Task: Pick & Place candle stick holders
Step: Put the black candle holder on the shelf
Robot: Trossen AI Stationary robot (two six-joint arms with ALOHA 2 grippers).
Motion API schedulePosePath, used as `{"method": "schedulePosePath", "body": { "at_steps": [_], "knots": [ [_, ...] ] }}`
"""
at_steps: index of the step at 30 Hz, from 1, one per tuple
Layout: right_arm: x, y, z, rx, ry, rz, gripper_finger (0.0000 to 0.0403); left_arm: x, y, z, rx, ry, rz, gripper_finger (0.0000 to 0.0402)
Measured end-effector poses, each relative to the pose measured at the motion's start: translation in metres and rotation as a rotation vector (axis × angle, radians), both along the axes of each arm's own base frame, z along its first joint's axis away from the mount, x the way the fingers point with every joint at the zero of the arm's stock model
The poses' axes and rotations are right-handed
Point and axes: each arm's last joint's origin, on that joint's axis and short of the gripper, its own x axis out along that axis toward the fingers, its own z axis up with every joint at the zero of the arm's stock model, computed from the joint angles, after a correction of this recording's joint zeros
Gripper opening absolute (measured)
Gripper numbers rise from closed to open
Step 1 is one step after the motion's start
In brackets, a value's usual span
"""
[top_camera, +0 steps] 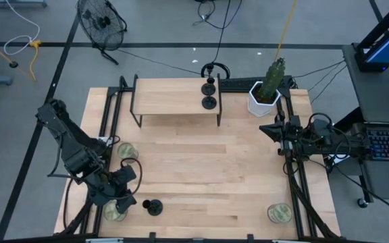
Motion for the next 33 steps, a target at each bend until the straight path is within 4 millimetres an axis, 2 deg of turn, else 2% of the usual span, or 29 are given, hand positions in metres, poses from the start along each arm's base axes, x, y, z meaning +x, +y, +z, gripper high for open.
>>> {"method": "schedulePosePath", "body": {
  "at_steps": [8,13,19,27,33],
  "knots": [
    [0.0,0.0,0.0,0.0,0.0,0.0,0.0,0.0,0.003,-0.001,0.053,-0.03,0.05,0.0198],
    [0.0,0.0,0.0,0.0,0.0,0.0,0.0,0.002,0.001,0.0,0.035,-0.045,0.053,0.0242],
    [0.0,0.0,0.0,0.0,0.0,0.0,0.0,0.002,-0.004,0.004,0.03,-0.117,0.029,0.0262],
    [0.0,0.0,0.0,0.0,0.0,0.0,0.0,-0.007,-0.027,-0.005,0.195,-0.216,-0.175,0.0269],
    [0.0,0.0,0.0,-0.002,0.0,0.0,0.0,-0.018,-0.045,-0.016,0.326,-0.269,-0.188,0.0269]
  ]
}}
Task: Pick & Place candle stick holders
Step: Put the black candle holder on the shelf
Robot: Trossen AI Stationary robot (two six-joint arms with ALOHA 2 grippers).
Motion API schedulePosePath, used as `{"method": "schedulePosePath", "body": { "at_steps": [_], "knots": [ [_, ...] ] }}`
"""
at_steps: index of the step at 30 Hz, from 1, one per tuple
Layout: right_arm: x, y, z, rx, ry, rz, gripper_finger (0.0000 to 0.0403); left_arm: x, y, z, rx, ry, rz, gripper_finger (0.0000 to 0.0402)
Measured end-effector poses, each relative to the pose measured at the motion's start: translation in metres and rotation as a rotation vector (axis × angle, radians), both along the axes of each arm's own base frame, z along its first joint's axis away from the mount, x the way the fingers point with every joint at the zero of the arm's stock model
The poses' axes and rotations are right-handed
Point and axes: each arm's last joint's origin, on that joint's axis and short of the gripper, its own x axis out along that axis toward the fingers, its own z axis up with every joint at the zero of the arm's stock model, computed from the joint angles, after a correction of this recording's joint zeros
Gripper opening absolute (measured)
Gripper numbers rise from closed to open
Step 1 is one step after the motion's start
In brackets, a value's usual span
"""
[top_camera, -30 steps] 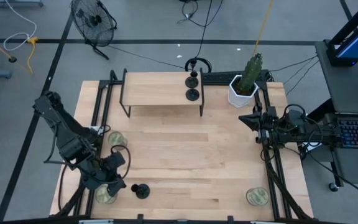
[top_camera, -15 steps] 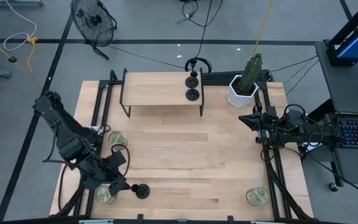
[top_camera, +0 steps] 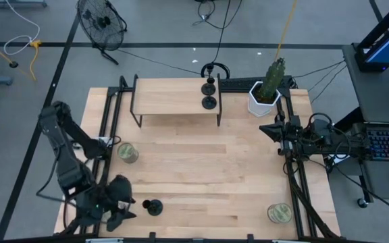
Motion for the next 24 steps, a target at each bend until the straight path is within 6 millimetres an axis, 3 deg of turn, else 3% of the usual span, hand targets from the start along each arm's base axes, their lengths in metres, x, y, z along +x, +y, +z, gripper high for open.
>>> {"method": "schedulePosePath", "body": {
  "at_steps": [3,10,24],
  "knots": [
    [0.0,0.0,0.0,-0.001,0.0,0.0,0.0,-0.002,-0.01,-0.01,0.08,-0.051,0.027,0.0269],
    [0.0,0.0,0.0,-0.001,0.001,0.0,0.0,-0.011,-0.031,-0.037,0.167,0.007,-0.004,0.0269],
    [0.0,0.0,0.001,0.002,-0.009,0.0,0.0,-0.009,-0.037,-0.055,0.302,-0.04,0.078,0.0269]
  ]
}}
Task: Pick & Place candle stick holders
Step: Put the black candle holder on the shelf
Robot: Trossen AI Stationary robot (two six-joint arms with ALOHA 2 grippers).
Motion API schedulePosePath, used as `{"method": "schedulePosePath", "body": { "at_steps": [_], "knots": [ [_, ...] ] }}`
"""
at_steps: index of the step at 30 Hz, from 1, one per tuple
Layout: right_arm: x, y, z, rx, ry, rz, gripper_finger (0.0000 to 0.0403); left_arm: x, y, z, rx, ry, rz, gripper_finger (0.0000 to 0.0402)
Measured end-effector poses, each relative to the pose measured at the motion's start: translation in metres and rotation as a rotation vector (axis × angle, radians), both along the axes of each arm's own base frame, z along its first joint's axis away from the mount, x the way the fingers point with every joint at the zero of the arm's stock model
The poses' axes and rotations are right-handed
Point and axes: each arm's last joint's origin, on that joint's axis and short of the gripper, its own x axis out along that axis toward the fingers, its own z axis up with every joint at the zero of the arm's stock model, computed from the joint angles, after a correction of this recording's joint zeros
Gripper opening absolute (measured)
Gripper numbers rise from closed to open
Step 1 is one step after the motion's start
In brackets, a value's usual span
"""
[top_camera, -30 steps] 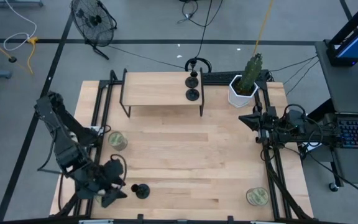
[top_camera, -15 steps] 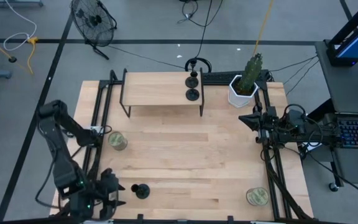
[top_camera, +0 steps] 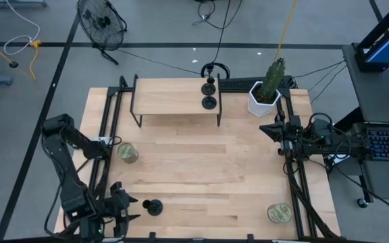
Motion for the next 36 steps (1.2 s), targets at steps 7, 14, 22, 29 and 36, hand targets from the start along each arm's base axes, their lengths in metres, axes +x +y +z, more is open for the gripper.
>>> {"method": "schedulePosePath", "body": {
  "at_steps": [7,14,22,29,36],
  "knots": [
    [0.0,0.0,0.0,0.011,0.0,0.002,0.0,0.004,0.0,-0.006,0.027,0.009,0.02,0.0269],
    [0.0,0.0,0.0,0.011,0.0,0.002,0.0,0.008,0.0,-0.017,0.083,0.033,0.058,0.0269],
    [0.0,0.0,0.0,-0.008,0.003,-0.002,0.0,0.008,0.002,-0.016,0.108,-0.014,0.086,0.0269],
    [0.0,0.0,0.0,-0.023,0.006,-0.007,0.0,0.009,0.001,-0.016,0.089,-0.02,0.086,0.0269],
    [0.0,0.0,-0.001,-0.025,0.013,-0.008,0.0,0.009,0.0,-0.016,0.089,-0.02,0.085,0.0269]
  ]
}}
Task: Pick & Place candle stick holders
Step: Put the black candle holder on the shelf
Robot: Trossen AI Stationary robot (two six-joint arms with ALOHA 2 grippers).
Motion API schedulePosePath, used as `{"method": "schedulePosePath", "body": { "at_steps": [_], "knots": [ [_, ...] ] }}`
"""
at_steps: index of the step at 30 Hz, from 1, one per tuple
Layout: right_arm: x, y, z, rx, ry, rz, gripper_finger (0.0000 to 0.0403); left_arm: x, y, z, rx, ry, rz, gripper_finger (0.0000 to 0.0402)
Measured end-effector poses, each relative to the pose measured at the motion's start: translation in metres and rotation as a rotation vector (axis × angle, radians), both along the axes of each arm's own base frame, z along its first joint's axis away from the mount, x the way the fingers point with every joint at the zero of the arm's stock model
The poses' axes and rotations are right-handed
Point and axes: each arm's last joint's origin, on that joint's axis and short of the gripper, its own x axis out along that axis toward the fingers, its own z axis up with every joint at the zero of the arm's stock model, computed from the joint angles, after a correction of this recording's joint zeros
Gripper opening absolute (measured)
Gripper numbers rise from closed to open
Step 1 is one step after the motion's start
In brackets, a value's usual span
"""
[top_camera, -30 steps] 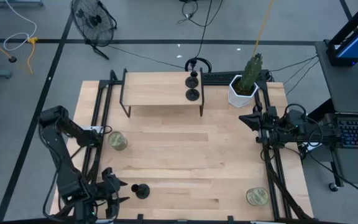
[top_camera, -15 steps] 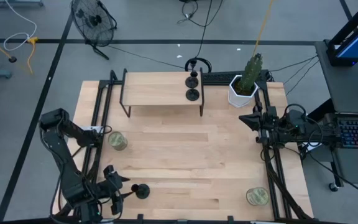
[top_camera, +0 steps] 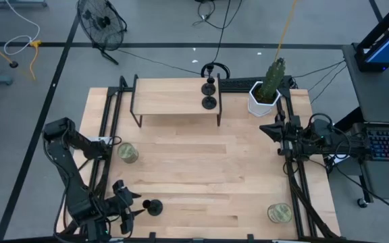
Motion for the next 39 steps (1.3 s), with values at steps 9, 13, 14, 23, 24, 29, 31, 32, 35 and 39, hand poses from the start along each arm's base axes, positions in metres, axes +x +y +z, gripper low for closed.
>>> {"method": "schedulePosePath", "body": {
  "at_steps": [9,13,14,23,24,29,31,32,35,39],
  "knots": [
    [0.0,0.0,0.0,0.0,0.001,0.0,0.0,0.0,0.0,0.0,0.018,0.003,-0.018,0.0269],
    [0.0,0.0,0.0,0.0,0.001,-0.001,0.0,0.002,0.002,-0.002,0.019,0.004,-0.009,0.0269],
    [0.0,0.0,0.0,0.0,0.001,-0.001,0.0,0.003,0.003,-0.003,0.015,0.004,0.004,0.0269],
    [0.0,0.0,0.0,0.019,-0.002,0.002,0.0,0.007,0.004,-0.009,-0.02,-0.002,0.02,0.0269],
    [0.0,0.0,0.0,0.019,-0.002,0.002,0.0,0.007,0.003,-0.009,-0.021,-0.003,0.016,0.0269],
    [0.0,0.0,0.0,0.019,-0.003,0.002,0.0,0.008,0.001,-0.008,-0.039,-0.016,0.003,0.0269],
    [0.0,0.0,0.0,0.019,-0.003,0.002,0.0,0.009,-0.001,-0.007,-0.036,-0.01,-0.03,0.0269],
    [0.0,0.0,0.0,0.021,-0.003,0.003,0.0,0.01,-0.001,-0.007,-0.028,-0.001,-0.046,0.0269],
    [0.0,0.0,0.0,0.032,-0.005,0.004,0.0,0.012,0.0,-0.007,-0.016,0.001,-0.048,0.0269],
    [0.0,0.0,0.0,0.045,-0.006,0.006,0.0,0.015,0.002,-0.008,0.018,0.005,-0.065,0.0269]
  ]
}}
